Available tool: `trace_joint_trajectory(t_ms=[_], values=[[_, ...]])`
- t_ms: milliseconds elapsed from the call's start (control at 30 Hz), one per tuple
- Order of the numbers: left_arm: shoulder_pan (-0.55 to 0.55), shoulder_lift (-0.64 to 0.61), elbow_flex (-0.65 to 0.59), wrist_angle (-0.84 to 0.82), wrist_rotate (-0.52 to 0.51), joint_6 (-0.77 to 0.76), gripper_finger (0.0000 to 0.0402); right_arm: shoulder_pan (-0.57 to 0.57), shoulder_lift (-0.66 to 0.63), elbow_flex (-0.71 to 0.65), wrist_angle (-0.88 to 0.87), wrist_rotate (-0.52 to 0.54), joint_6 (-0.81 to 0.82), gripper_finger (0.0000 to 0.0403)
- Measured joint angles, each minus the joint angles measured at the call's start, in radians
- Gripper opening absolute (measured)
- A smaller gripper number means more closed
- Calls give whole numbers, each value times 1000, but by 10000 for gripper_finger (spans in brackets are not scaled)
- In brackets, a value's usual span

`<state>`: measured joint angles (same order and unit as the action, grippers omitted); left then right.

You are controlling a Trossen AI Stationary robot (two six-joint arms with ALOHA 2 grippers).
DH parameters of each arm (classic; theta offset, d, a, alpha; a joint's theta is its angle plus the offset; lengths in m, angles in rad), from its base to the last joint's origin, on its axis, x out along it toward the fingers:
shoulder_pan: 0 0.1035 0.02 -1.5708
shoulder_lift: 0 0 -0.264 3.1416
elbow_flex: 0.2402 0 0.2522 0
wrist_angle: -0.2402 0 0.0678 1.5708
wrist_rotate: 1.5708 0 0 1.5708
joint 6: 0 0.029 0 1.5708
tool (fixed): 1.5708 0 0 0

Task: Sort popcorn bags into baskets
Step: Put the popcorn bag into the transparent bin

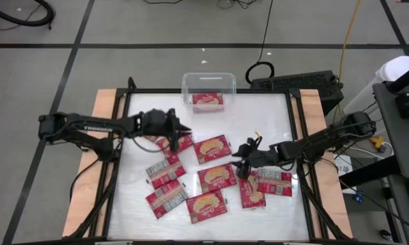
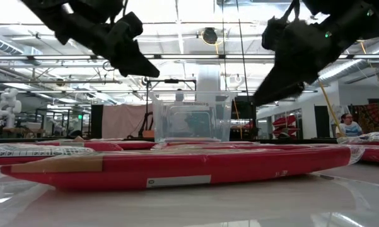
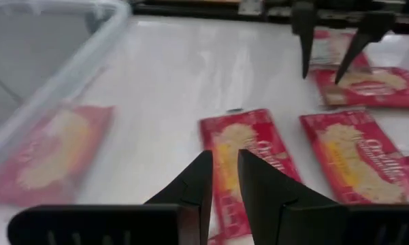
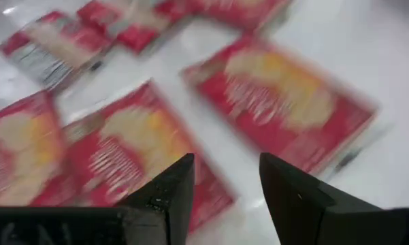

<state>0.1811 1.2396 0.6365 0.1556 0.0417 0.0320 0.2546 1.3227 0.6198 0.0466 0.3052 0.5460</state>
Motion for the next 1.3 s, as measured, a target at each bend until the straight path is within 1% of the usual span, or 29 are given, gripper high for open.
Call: trace_joint_trajectory(t_ms=[100, 167, 333, 367, 500, 600, 667, 800, 1000, 1167, 1300], values=[[-52, 2, -44, 89, -29, -9, 72, 2, -1, 48, -188, -122, 100, 157], [-78, 4, -63, 142, -47, -9, 72, 13, 0, 77, -291, -184, 137, 157], [-121, 4, -70, 164, -52, -5, 72, 56, -1, 146, -437, -280, 216, 157], [-127, 4, -70, 164, -53, -5, 72, 71, 0, 164, -452, -287, 242, 157], [-151, 4, -70, 167, -57, -4, 72, 148, -1, 244, -544, -279, 329, 157], [-165, 4, -70, 167, -78, 9, 72, 235, -1, 288, -624, -278, 367, 157], [-173, 4, -70, 168, -93, 17, 72, 299, 3, 298, -651, -276, 402, 157], [-177, 4, -70, 193, -100, 22, 72, 388, 24, 297, -698, -248, 465, 158], [-177, 4, -70, 216, -102, 19, 72, 456, 52, 282, -735, -151, 413, 164], [-176, 4, -70, 214, -105, 18, 72, 473, 68, 229, -732, -117, 378, 203], [-176, 4, -70, 216, -133, 18, 72, 479, 68, 175, -731, -104, 301, 235]])
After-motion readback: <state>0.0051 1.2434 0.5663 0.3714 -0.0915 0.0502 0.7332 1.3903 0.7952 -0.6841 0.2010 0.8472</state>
